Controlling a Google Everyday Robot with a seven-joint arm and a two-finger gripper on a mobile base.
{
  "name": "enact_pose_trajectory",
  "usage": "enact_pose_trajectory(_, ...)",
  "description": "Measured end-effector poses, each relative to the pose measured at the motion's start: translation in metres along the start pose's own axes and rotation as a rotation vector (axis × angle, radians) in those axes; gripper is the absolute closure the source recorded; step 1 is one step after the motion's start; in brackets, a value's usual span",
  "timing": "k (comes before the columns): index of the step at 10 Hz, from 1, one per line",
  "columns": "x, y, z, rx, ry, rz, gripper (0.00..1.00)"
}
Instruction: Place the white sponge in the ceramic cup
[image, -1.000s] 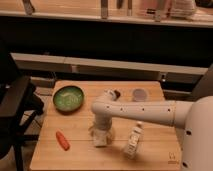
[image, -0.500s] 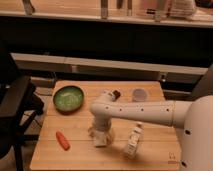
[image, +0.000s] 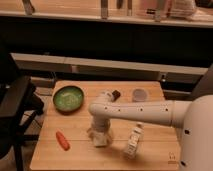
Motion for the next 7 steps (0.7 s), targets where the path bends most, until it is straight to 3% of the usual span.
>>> enact_pose_trajectory(7,-0.0060,-0.0014,0.0038,-0.004,-0.009,-0.005,0.20)
